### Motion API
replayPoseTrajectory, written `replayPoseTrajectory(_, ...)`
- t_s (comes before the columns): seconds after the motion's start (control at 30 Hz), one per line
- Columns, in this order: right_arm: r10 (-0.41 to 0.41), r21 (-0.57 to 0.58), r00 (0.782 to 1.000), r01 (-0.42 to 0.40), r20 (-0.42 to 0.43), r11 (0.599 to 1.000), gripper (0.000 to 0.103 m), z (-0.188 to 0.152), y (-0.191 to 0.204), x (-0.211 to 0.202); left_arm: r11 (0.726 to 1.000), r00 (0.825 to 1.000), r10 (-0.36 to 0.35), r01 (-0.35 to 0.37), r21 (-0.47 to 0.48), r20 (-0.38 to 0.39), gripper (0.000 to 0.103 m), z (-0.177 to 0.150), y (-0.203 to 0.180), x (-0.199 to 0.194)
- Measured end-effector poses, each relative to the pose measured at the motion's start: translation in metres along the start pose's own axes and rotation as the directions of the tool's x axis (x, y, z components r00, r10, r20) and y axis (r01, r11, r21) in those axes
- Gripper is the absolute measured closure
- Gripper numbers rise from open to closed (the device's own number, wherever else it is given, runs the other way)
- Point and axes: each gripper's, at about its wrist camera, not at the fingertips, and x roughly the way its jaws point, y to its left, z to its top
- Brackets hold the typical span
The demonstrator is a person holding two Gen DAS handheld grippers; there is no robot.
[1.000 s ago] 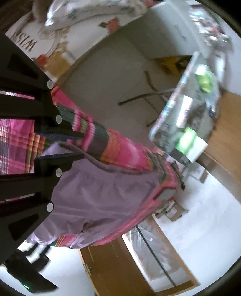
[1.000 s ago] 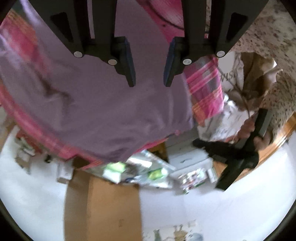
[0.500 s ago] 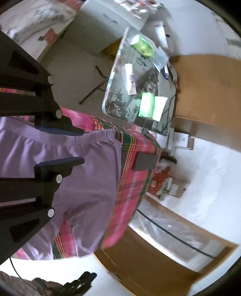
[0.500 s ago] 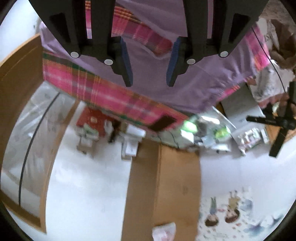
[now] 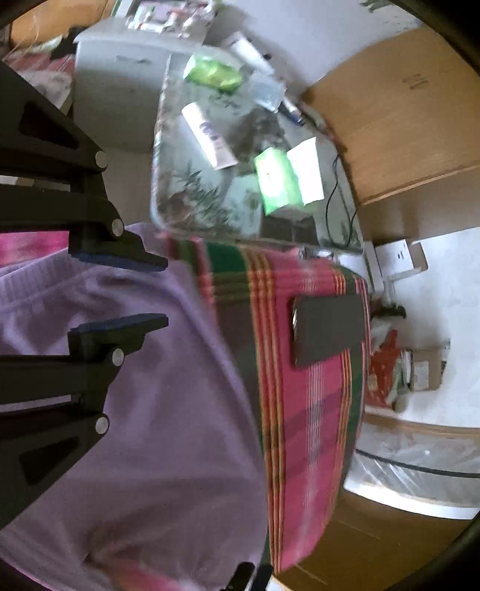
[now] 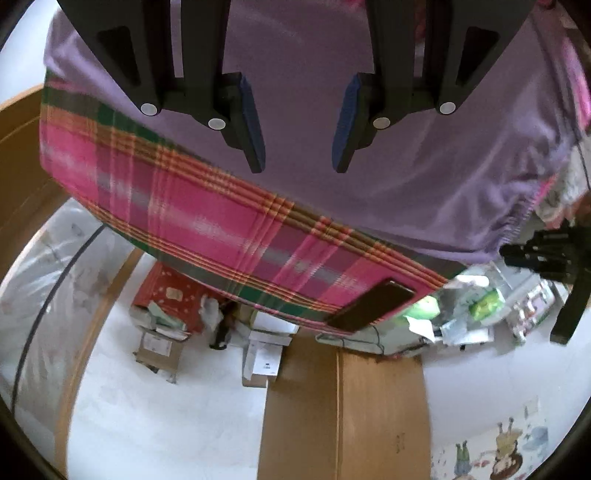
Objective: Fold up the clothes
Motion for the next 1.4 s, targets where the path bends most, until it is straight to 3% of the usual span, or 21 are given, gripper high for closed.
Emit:
replayPoseTrajectory(0.23,0.046,0.007,0.998,-0.046,-0.053,0.999,0.064,0.010,-0.018,0.055,0.998,0.999,0.014,-0.011,0.058,-0.051,0.079,0.015,-0.003,0.042)
replayPoseTrajectory(0.47,0.095,-0.018,0.991,-0.097,-0.089,0.995,0.064,0.003,-0.023,0.076,0.992,1.000,-0.015,0.018,0.127,-0.027,0.080,0.018,-0.009,0.045)
replayPoseTrajectory(0.63,0.097,-0.052,0.992,-0.101,-0.083,0.994,0.064,0.001,-0.020,0.083,0.977,1.000,-0.012,0.013,0.213,-0.006,0.097,0.015,-0.022,0.044)
replayPoseTrajectory(0.77,0.113,-0.029,0.990,-0.115,-0.085,0.993,0.064,0.003,-0.024,0.085,0.960,1.000,0.013,-0.018,0.281,0.021,0.100,0.011,-0.032,0.043)
replayPoseTrajectory(1.03,0.106,-0.003,0.992,-0.106,-0.062,0.994,0.064,0.002,-0.027,0.085,0.988,0.995,0.050,-0.063,0.138,0.091,0.100,0.021,-0.018,0.042)
replayPoseTrajectory(1.17,0.097,0.018,0.994,-0.096,-0.054,0.995,0.064,0.003,-0.030,0.082,0.989,0.995,0.050,-0.061,0.136,0.088,0.100,0.018,-0.018,0.046)
replayPoseTrajectory(1.4,0.160,0.095,0.987,-0.160,0.007,0.983,0.064,0.015,-0.037,0.078,0.990,0.995,0.045,-0.056,0.127,0.086,0.100,0.018,-0.018,0.048)
